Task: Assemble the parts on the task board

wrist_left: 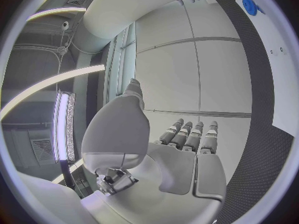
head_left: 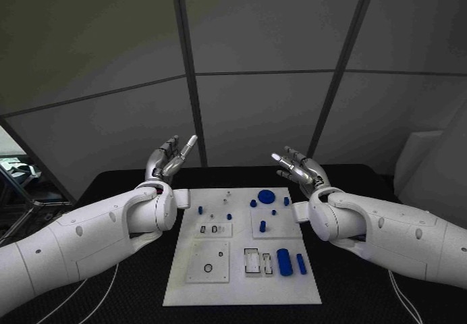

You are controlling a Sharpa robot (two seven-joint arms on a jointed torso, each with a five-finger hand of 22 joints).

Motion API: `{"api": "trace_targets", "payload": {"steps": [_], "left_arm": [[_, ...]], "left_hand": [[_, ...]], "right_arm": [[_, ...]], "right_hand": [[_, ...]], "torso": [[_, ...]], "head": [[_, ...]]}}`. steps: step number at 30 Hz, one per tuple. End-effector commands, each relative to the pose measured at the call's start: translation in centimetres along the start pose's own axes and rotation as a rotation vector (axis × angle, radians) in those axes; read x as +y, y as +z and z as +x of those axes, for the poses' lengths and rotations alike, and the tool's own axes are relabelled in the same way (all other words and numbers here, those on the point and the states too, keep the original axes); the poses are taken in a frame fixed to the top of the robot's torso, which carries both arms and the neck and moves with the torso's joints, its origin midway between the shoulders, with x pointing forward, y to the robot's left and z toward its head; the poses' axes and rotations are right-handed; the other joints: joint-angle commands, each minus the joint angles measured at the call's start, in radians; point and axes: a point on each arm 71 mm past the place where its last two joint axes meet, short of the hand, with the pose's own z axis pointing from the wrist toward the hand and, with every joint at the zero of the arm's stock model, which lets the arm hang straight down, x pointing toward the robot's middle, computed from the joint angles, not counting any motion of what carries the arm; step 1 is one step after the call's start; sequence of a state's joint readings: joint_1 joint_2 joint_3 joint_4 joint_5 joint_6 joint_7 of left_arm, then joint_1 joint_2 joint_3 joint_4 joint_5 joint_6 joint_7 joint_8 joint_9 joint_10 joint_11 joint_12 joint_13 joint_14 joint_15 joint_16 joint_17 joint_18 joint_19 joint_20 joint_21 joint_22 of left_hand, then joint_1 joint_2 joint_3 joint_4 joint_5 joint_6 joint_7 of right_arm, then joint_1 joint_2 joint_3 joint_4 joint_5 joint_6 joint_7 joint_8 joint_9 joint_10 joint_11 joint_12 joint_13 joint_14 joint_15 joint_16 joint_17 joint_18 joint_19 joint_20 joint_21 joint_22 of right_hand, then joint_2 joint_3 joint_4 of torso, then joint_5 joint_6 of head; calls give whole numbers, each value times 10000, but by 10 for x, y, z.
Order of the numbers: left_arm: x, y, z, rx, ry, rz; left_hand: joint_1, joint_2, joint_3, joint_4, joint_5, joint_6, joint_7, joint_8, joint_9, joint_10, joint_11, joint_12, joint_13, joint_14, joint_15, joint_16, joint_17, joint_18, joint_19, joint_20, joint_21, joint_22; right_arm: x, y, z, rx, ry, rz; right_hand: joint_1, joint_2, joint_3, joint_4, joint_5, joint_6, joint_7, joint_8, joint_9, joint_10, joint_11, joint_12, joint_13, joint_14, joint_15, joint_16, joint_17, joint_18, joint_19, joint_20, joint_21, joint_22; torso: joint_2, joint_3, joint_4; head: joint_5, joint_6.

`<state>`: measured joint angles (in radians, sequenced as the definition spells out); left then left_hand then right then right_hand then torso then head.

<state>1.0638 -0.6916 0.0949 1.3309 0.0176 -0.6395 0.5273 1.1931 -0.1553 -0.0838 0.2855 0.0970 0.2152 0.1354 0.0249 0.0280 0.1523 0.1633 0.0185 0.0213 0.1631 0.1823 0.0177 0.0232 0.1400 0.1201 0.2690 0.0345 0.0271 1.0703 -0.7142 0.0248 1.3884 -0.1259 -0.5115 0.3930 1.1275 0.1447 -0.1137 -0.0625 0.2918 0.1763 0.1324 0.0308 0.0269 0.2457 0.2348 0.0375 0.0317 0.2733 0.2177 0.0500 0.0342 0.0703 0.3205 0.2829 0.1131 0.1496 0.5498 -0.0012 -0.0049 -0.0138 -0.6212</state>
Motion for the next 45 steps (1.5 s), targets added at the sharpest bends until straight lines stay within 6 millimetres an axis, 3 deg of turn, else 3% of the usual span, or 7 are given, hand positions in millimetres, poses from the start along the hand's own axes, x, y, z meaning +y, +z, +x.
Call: {"api": "trace_targets", "payload": {"steps": [1,7,10,18,27,38,45], "left_arm": [[-4,1,4,483,-315,397],[-4,1,4,483,-315,397],[-6,1,-17,622,-360,401],[-10,-4,-21,883,-257,491],[-18,-15,-23,1178,-222,414],[-30,-34,-12,1847,-536,357],[-34,-43,-2,2244,-745,305]], "left_hand": [[492,119,145,117,39,372,859,87,49,309,240,89,55,383,159,133,67,223,199,204,148,70],[831,537,425,66,-50,1614,1189,318,183,2220,627,455,258,2387,383,632,293,34,1679,229,893,447],[1219,766,541,-61,-92,3095,1308,661,343,4467,806,1062,470,4998,371,1383,562,43,4247,219,2184,1063],[1984,1212,471,-975,-119,6523,1022,1284,523,7720,304,1682,482,7927,-309,1885,696,434,6665,-46,3510,1534],[2439,1492,620,-1804,-126,7150,866,1106,393,8461,96,1400,455,8826,-516,1678,863,433,7266,-285,3932,1684],[2390,1468,592,-1952,-130,7243,861,1027,383,8561,82,1292,453,8942,-544,1590,909,432,7432,-328,4081,1749],[2327,1445,561,-1989,-133,7265,872,990,380,8583,87,1243,452,8967,-545,1546,924,426,7477,-340,4131,1772]], "right_arm": [[0,4,10,1796,-317,201],[0,6,10,2074,-416,267],[9,10,-14,1492,-4639,-1545],[26,17,-17,1893,-6790,-2257],[48,28,-9,2691,-9524,-2582],[56,32,15,3629,-12737,-2513],[54,32,29,4093,-14024,-2409]], "right_hand": [[1884,-6,270,-1042,-740,3227,1353,730,401,4282,79,864,361,4232,13,1023,334,688,2699,53,1359,882],[2390,85,561,-1568,-957,6312,1017,1341,620,6762,-453,1232,340,6607,-547,1462,344,1143,4177,-75,2161,1057],[2442,148,716,-1834,-973,7078,829,1394,578,7693,-659,1260,320,7543,-879,1586,370,1137,4776,-336,2544,1164],[2319,102,1094,-2286,-745,7994,602,1164,409,9080,-1084,867,301,9243,-1417,1725,512,1128,5641,-953,3731,1769],[2176,-367,1652,-2268,-180,8563,393,758,393,9804,-1375,290,322,11502,-2008,2388,1200,1122,6299,-1576,5980,3167],[1670,-783,2093,-2239,-457,8627,383,400,386,9249,-1333,221,309,11678,-2004,2348,1710,1120,6679,-1622,7306,3974],[1483,-999,2404,-2220,-510,8454,384,330,390,8799,-1275,267,348,11705,-1980,2212,2048,639,8370,-1575,9876,7093]], "torso": [[0,-1,-2],[0,-1,-2],[190,-26,13],[392,-10,64],[770,-4,123],[1268,-67,283],[1478,-114,368]], "head": [[2,0],[2,0],[-6,-115],[-22,-76],[-70,-4],[-180,101],[-238,98]]}}
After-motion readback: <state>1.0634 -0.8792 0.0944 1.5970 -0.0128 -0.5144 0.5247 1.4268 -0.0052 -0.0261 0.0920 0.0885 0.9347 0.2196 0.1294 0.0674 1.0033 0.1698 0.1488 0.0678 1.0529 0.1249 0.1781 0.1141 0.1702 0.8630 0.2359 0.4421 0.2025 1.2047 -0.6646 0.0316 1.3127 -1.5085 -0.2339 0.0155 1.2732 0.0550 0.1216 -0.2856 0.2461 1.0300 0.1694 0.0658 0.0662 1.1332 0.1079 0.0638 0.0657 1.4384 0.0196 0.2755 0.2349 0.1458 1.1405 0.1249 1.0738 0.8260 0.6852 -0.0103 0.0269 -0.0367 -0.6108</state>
